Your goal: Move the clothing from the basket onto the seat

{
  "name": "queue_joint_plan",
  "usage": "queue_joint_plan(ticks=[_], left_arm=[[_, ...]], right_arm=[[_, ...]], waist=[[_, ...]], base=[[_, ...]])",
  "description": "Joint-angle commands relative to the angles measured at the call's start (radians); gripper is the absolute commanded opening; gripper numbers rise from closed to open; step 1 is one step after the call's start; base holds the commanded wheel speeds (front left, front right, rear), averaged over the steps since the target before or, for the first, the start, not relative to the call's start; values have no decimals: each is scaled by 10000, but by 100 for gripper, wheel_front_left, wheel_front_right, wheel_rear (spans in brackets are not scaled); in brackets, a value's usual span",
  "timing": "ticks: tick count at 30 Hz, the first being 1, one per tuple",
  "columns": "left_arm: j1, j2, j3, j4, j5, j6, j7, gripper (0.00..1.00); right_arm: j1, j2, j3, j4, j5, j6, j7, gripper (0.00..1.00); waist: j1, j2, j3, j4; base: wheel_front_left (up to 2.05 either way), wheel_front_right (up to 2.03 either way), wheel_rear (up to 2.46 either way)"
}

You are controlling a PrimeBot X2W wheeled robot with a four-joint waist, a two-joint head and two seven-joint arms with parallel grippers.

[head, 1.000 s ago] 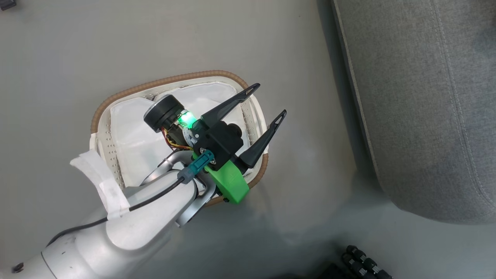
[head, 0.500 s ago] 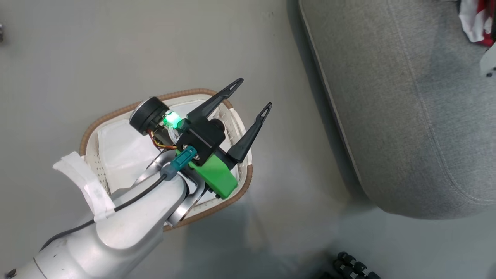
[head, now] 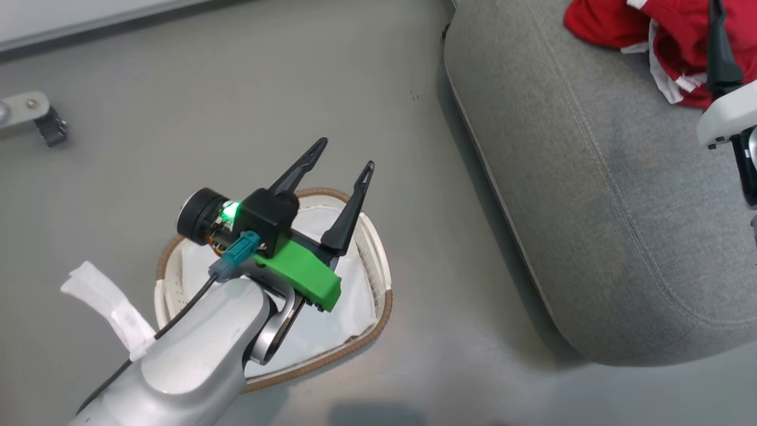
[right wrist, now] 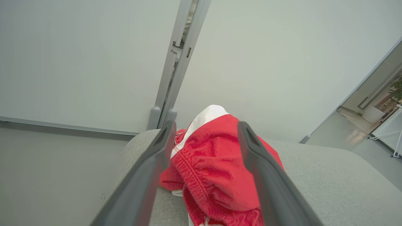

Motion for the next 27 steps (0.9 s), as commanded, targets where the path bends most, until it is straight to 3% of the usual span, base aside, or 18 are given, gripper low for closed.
queue_joint_plan(ticks=[1, 17, 27], left_arm=[[295, -82, 242, 11, -17, 24, -56, 100], [3716, -667, 4232, -35, 903, 66, -43, 100], [5822, -1207, 6097, -183, 1635, -241, -44, 100]], right_arm=[[181, 96, 25, -102, -75, -14, -19, 100], [2923, 2104, -50, -1976, -558, -14, -18, 100], [5632, 3277, -701, -3451, -847, -14, -18, 100]], waist=[[0, 0, -723, 437], [0, 0, -2469, 1921], [0, 0, -2993, 2431]], base=[[0, 0, 0], [0, 0, 0], [0, 0, 0]])
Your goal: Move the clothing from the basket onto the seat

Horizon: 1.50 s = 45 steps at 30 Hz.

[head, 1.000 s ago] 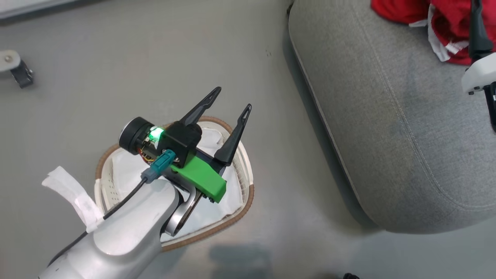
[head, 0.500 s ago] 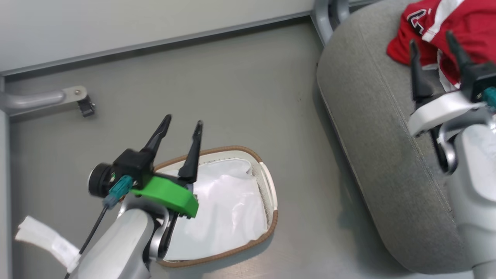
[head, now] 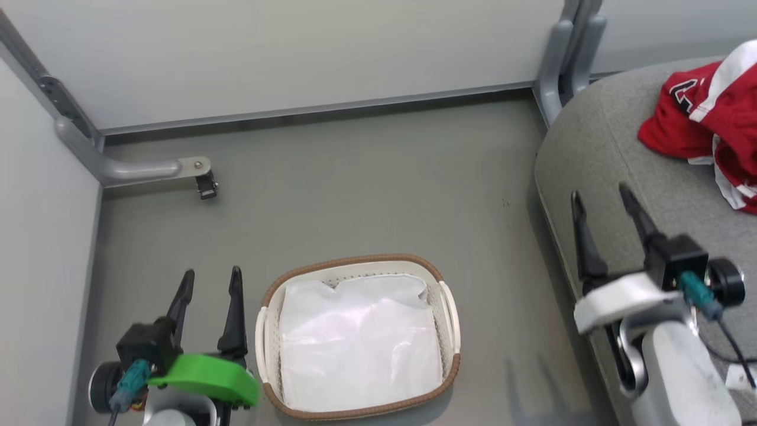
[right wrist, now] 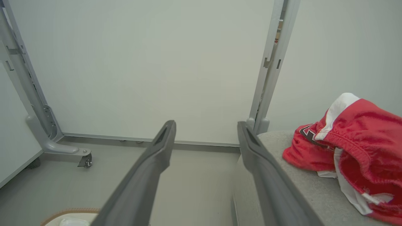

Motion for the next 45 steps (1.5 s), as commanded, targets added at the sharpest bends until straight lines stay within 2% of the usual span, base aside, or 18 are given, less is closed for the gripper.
queue_joint_plan(ticks=[1, 8, 12, 20, 30, 45], left_arm=[[292, -71, 151, -16, 156, -92, -2, 100], [1188, -521, 834, -43, 644, -351, -4, 100], [1531, -787, 1304, -149, 885, -376, -2, 100], [1784, -1131, 1921, -43, 1366, -703, -4, 100], [1837, -1443, 2264, 232, 1689, -1196, -3, 100], [1770, -1671, 2494, 555, 1951, -1501, -3, 100]], right_arm=[[465, 6, -26, -97, -17, -14, -18, 100], [1642, 37, 379, -253, 1038, -14, -18, 100], [1943, 43, 433, -323, 1269, -14, -18, 100], [2190, 43, 493, -248, 1425, -14, -18, 100], [2296, 43, 590, -2, 1524, -14, -18, 100], [2230, 43, 654, 182, 1634, -15, -18, 100]], waist=[[1, 0, -280, 260], [1, 0, -524, 350], [1, 0, -669, 361], [1, 0, -877, 424], [1, 0, -995, 457], [1, 0, -1066, 430]], base=[[0, 0, 0], [0, 0, 0], [0, 0, 0], [0, 0, 0], [0, 0, 0], [0, 0, 0]])
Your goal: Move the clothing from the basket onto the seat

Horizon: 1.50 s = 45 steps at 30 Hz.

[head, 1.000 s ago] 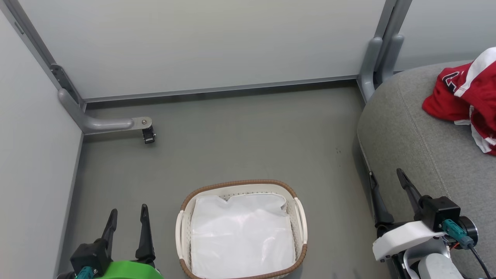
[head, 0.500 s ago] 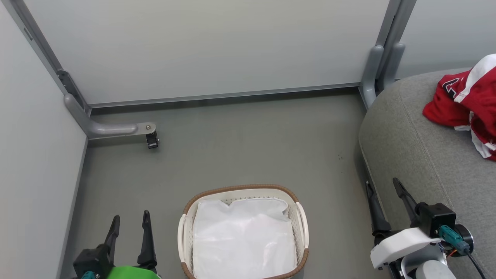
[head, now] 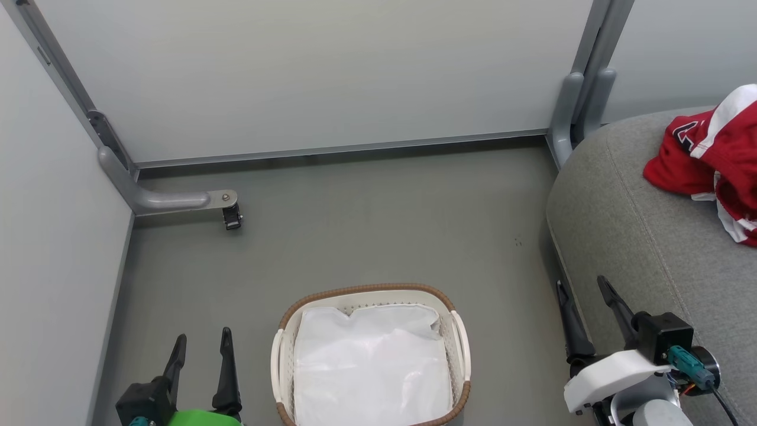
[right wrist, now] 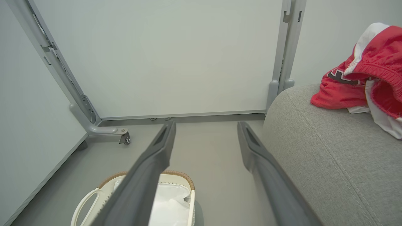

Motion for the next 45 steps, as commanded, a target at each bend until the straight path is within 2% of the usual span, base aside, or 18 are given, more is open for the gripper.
queue_joint_plan(ticks=[1, 4, 5, 9, 29, 45], left_arm=[[46, -48, 62, 3, 71, -76, -2, 100], [36, -84, 130, -55, -73, -153, -2, 100], [0, -61, 117, -15, -69, -125, 2, 0], [16, -111, 120, 290, -87, -127, 8, 0], [-456, -132, 643, 90, -3546, -291, 1021, 0], [-735, -146, 951, -33, -5678, -397, 1631, 0]], right_arm=[[92, -35, -3, 25, 36, -15, -18, 100], [98, -35, -24, 16, 58, -15, -18, 100], [0, 0, -8, 0, 16, 0, 0, 0], [85, 59, 12, 280, 32, 0, 9, 0], [-67, 34, -406, 66, 3800, -2, 1011, 0], [-165, 17, -660, -63, 6109, -4, 1626, 0]], waist=[[1, 0, 1, 3], [1, 0, 5, 16], [1, 0, 4, 14], [1, 0, 4, 15], [1, 0, -3, 5], [1, 0, -9, -2]], base=[[0, 0, 0], [0, 0, 0], [0, 0, 0], [0, 0, 0], [0, 0, 0], [0, 0, 0]])
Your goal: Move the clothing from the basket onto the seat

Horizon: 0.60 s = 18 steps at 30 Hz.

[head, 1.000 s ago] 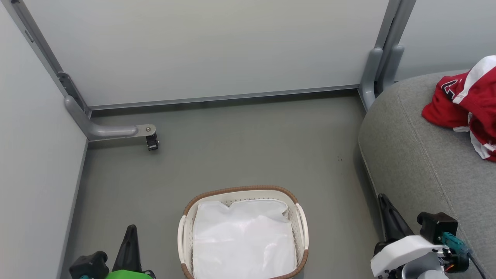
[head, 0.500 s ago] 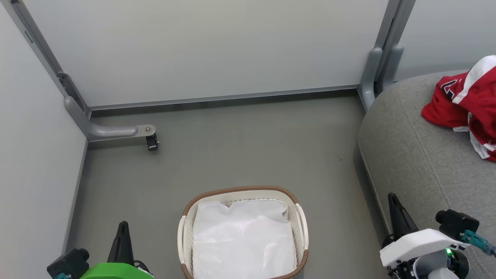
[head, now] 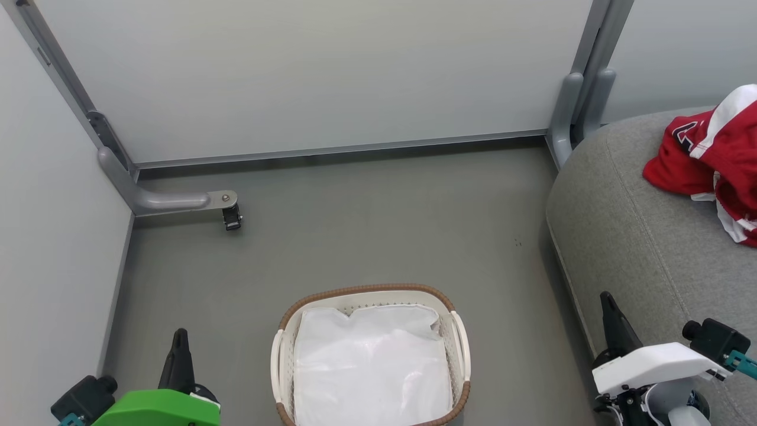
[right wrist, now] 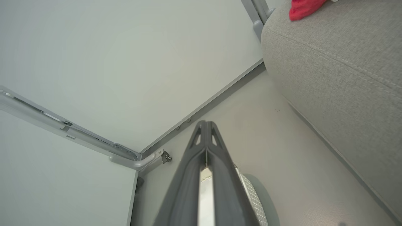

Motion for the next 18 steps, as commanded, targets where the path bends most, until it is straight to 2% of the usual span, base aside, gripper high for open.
queue_joint_plan(ticks=[1, 18], left_arm=[[-315, 26, 92, -139, -350, -82, 77, 0], [-566, 14, 367, -257, -2219, -170, 626, 0]], right_arm=[[-266, -56, -68, -173, 376, -4, 81, 0], [-340, -72, -291, -284, 2412, -6, 626, 0]], waist=[[0, 0, 0, -1], [0, 0, -6, -9]], base=[[0, 0, 0], [0, 0, 0]])
